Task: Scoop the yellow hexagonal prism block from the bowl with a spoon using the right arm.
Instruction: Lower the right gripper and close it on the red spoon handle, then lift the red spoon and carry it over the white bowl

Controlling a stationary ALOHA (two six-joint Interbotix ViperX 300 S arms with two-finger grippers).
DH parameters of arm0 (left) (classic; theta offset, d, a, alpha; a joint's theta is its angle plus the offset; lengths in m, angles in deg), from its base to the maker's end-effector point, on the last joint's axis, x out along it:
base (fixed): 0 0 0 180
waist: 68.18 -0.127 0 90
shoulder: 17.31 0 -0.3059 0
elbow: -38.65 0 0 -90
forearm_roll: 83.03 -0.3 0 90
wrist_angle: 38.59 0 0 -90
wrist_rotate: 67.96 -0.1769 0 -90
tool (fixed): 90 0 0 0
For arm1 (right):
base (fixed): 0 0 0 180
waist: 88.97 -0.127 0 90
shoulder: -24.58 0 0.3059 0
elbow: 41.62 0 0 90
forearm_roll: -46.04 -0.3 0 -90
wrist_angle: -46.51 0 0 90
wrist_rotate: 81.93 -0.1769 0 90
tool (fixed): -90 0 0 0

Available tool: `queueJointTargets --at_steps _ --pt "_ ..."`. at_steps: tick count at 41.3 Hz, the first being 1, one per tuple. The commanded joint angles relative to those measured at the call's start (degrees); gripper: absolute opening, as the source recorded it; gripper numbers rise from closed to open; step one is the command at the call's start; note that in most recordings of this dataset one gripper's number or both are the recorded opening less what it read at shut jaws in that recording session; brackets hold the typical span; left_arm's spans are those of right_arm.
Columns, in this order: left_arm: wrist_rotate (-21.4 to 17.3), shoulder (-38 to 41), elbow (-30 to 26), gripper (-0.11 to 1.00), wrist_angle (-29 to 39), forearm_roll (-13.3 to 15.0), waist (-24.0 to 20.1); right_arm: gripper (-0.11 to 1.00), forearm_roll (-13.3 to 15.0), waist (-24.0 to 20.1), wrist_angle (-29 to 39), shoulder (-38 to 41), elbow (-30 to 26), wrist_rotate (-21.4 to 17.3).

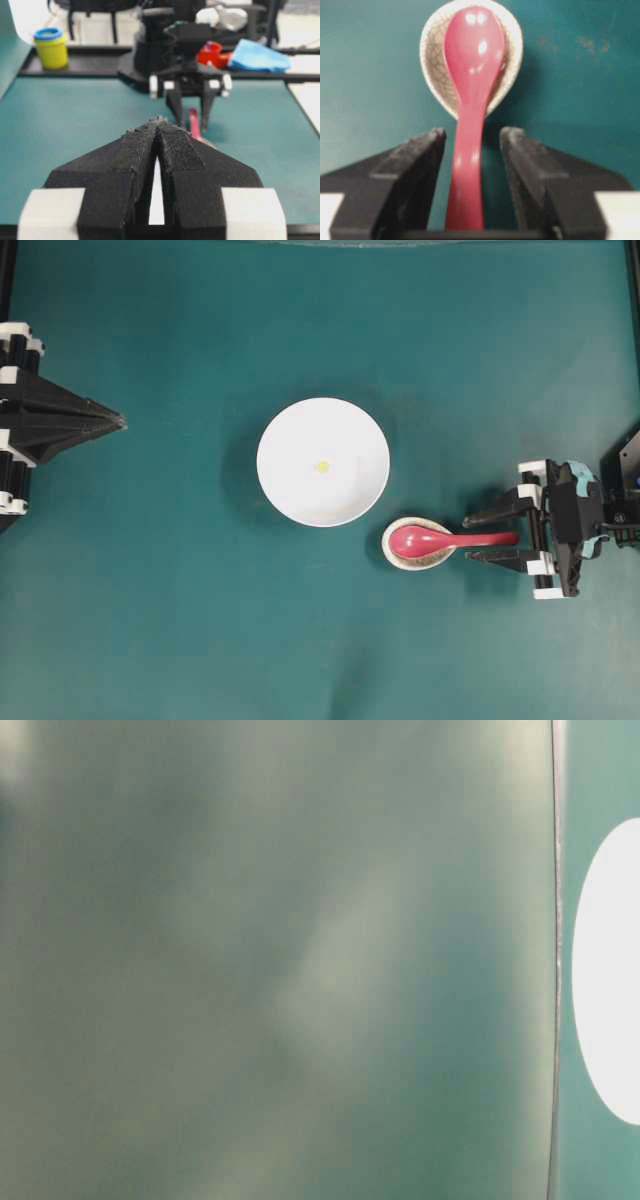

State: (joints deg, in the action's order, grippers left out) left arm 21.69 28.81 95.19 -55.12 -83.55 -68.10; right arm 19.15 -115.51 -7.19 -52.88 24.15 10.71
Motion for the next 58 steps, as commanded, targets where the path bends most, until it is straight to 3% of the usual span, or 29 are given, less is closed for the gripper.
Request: queueJointTargets --at_steps 1,17,33,43,51,58 --pt "-0.1 0.5 -1.4 0.00 -0.3 -0.1 0.0 0.55 0.1 -0.3 -0.2 -0.4 -0.5 0.1" --pt "-0.1 0.5 -1.4 0.00 -0.3 -0.1 0.0 0.41 0.2 -0.3 -0.4 -0.5 -0.6 0.4" --pt "-0.1 0.5 -1.4 0.00 -0.4 -0.1 0.0 0.38 0.1 -0.3 -0.4 -0.5 -0.6 0.4" --pt "-0.1 0.5 -1.3 0.00 0.0 -0.1 0.0 0.24 0.1 -0.3 -0.3 -0.7 -0.6 0.4" --pt "-0.1 0.5 -1.4 0.00 0.4 -0.1 0.0 0.23 -0.1 0.0 1.2 -4.0 -1.1 0.4" --pt "-0.1 0.5 -1.5 0.00 0.4 -0.1 0.0 0.23 -0.1 1.5 7.2 -10.3 -2.3 0.4"
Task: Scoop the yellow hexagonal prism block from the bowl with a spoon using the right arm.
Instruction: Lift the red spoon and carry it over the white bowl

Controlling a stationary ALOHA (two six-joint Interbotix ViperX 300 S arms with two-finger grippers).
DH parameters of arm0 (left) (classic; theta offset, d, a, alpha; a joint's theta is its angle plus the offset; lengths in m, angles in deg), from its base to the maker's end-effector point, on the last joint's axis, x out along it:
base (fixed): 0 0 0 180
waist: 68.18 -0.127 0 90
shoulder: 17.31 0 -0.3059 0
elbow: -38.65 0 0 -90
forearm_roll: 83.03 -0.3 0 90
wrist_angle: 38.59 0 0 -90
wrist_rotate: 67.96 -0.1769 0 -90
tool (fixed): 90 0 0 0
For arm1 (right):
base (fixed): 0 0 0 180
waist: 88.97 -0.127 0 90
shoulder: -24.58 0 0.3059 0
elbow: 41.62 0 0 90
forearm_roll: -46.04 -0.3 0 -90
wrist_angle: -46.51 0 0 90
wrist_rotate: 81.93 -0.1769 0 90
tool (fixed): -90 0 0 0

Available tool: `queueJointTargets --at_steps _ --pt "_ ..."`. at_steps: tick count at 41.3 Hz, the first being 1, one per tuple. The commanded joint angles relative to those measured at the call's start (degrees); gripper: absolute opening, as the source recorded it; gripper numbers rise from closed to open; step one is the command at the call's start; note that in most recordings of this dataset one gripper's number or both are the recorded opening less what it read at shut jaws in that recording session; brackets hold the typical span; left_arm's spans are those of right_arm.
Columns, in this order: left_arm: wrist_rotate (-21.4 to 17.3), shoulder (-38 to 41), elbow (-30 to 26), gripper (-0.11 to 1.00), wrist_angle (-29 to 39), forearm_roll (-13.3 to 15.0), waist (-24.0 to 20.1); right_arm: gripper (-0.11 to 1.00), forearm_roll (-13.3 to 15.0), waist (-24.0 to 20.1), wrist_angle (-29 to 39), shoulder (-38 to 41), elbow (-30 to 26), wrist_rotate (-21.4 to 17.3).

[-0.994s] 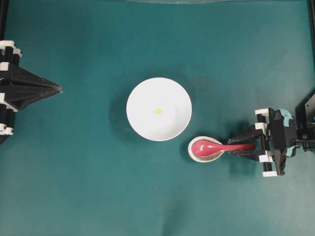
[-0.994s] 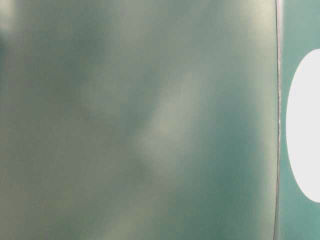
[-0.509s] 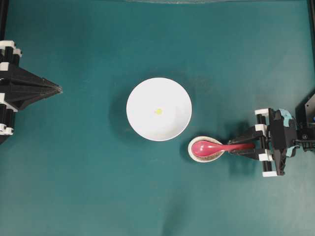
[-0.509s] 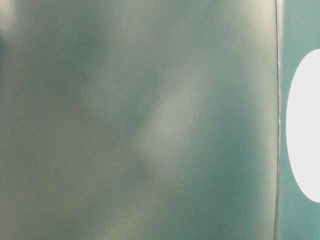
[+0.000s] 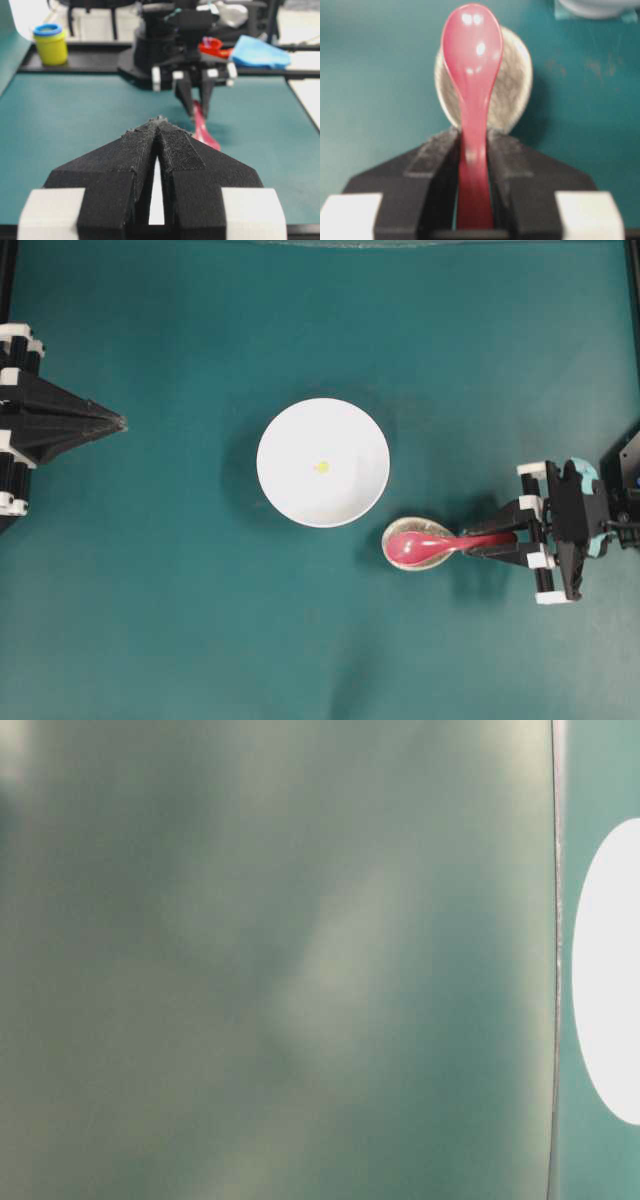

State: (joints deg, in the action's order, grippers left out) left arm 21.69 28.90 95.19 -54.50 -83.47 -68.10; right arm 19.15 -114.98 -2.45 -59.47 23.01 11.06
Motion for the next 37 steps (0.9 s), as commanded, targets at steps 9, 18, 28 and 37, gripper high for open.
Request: queueJointTargets --at_steps 9,18,28,37 --pt "0.0 0.4 -1.5 0.00 -0.3 -0.2 0.0 0.23 -0.1 4.1 11.3 -11.4 -2.8 2.0" --pt "0.0 0.4 -1.5 0.00 -0.2 -0.2 0.0 0.23 0.0 10.1 22.2 -19.4 -6.2 7.6" --pt "0.0 0.4 -1.5 0.00 -0.2 -0.2 0.0 0.23 0.1 18.3 36.7 -26.0 -11.6 14.1" --pt "0.0 0.4 -1.5 0.00 -0.3 -0.2 0.0 0.23 0.1 23.6 46.7 -29.3 -16.4 15.2"
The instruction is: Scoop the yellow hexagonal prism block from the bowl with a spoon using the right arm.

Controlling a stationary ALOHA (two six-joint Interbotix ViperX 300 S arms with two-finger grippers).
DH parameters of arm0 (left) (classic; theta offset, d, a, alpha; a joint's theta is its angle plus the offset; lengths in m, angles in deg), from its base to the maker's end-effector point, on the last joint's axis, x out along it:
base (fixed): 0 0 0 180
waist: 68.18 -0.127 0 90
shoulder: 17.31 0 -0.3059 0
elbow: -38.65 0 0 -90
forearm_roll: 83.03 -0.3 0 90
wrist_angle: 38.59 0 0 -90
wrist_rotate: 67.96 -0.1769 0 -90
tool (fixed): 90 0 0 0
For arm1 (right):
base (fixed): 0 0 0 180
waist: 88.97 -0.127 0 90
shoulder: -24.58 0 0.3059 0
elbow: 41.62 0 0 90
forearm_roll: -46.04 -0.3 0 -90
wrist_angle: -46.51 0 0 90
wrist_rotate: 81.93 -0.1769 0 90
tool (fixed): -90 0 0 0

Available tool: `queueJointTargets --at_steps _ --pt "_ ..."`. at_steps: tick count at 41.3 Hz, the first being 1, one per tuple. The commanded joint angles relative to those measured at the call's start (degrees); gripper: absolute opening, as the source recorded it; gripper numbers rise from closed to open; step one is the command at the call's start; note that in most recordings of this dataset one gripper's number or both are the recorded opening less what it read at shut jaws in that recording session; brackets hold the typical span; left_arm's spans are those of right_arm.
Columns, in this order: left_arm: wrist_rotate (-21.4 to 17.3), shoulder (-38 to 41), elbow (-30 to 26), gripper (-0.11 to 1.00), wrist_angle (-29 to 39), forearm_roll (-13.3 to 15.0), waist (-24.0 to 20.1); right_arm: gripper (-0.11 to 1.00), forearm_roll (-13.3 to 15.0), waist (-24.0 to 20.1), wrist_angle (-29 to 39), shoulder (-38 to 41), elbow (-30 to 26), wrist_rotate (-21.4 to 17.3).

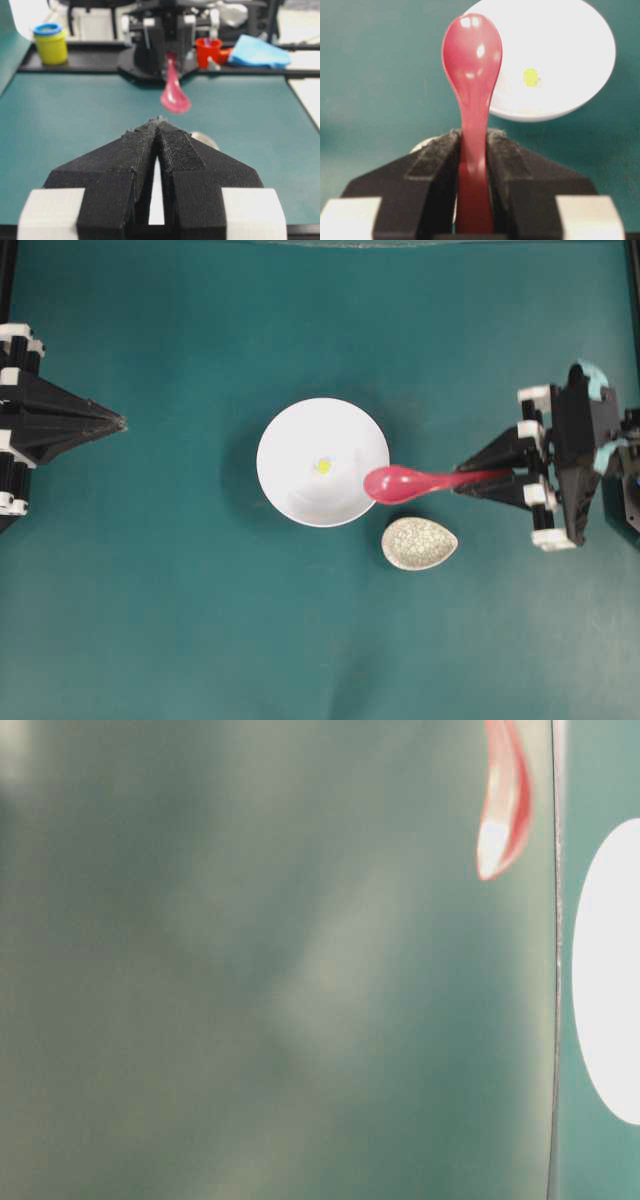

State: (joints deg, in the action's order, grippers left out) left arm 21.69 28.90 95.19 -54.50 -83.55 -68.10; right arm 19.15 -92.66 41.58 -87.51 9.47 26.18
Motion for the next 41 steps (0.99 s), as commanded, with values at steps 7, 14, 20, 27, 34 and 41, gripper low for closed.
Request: queueJointTargets --at_steps 7,14,20,27,34,41 --pt "0.0 0.3 -1.6 0.00 -0.3 -0.1 0.0 0.23 0.1 2.8 8.2 -1.2 -6.5 0.1" --pt "0.0 0.2 -1.6 0.00 -0.3 -0.1 0.0 0.23 0.1 3.2 13.8 -0.4 -10.0 -0.3" --pt "0.0 0.2 -1.6 0.00 -0.3 -0.1 0.0 0.23 0.1 4.3 17.8 0.9 -13.0 -0.5" --pt "0.0 0.2 -1.6 0.00 -0.2 -0.1 0.0 0.23 0.1 8.1 23.6 3.4 -17.5 -3.7" --pt "0.0 0.2 -1.6 0.00 -0.2 -0.2 0.0 0.23 0.2 11.8 29.5 7.0 -21.1 -8.4" --pt "0.0 0.3 -1.6 0.00 -0.2 -0.1 0.0 0.23 1.7 12.4 35.9 10.7 -24.5 -10.6"
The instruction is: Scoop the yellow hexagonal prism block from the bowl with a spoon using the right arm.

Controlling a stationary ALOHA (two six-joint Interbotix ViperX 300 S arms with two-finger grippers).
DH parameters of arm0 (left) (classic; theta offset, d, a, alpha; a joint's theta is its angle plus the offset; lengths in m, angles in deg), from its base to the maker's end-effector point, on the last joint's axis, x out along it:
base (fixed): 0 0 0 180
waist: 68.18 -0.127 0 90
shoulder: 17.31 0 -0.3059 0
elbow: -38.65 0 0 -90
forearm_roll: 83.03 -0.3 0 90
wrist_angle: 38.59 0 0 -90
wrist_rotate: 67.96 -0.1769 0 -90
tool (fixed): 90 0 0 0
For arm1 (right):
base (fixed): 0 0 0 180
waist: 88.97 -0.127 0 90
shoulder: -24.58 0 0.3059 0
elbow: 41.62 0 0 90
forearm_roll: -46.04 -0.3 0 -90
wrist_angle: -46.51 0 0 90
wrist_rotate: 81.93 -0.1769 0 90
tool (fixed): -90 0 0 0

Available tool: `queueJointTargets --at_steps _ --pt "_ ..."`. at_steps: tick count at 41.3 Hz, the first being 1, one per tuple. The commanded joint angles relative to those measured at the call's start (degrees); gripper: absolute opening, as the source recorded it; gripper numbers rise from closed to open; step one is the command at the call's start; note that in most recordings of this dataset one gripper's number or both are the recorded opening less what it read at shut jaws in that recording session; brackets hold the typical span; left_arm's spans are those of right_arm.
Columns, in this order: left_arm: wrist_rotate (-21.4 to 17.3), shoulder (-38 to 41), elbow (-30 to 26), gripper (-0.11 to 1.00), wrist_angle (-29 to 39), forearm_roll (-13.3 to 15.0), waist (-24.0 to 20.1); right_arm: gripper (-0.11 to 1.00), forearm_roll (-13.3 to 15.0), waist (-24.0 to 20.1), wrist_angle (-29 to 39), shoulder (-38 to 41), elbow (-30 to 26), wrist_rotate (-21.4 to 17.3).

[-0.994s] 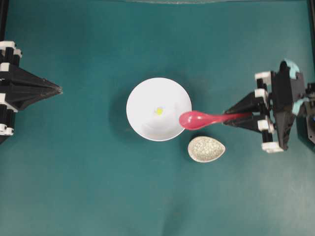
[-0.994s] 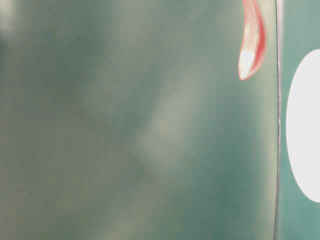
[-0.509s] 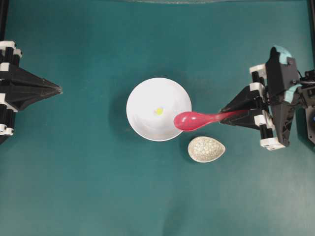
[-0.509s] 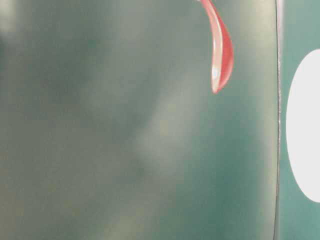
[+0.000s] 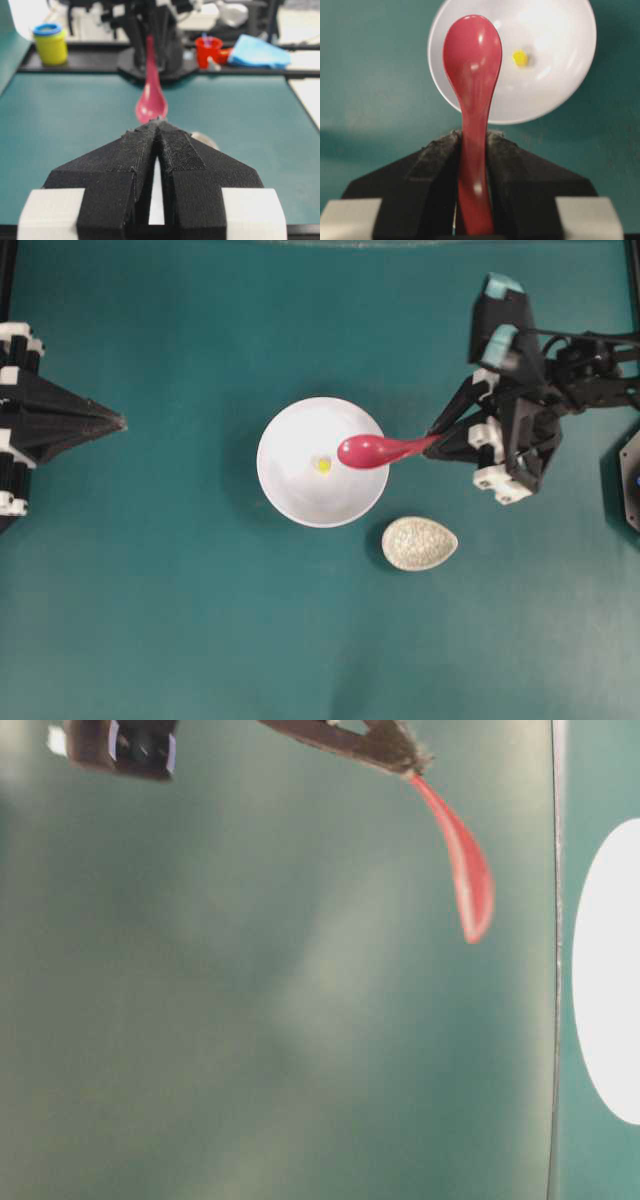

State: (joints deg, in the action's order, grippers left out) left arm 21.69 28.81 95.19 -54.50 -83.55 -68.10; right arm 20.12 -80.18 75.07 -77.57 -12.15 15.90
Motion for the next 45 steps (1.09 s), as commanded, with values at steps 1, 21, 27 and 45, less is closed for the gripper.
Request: queueJointTargets --at_steps 1,21,27,45 --pt "0.0 0.3 -1.6 0.00 -0.3 -0.1 0.0 0.23 1.0 0.0 3.7 1.4 -3.7 -0.6" --pt "0.0 0.4 -1.7 0.00 -0.3 -0.1 0.0 0.23 6.6 0.4 26.7 12.4 -17.2 -7.9" --pt "0.0 0.4 -1.7 0.00 -0.3 -0.1 0.0 0.23 8.2 0.4 32.8 15.3 -20.6 -9.2" --pt "0.0 0.4 -1.6 0.00 -0.2 -0.1 0.0 0.23 11.2 1.1 37.9 22.0 -27.6 -12.2"
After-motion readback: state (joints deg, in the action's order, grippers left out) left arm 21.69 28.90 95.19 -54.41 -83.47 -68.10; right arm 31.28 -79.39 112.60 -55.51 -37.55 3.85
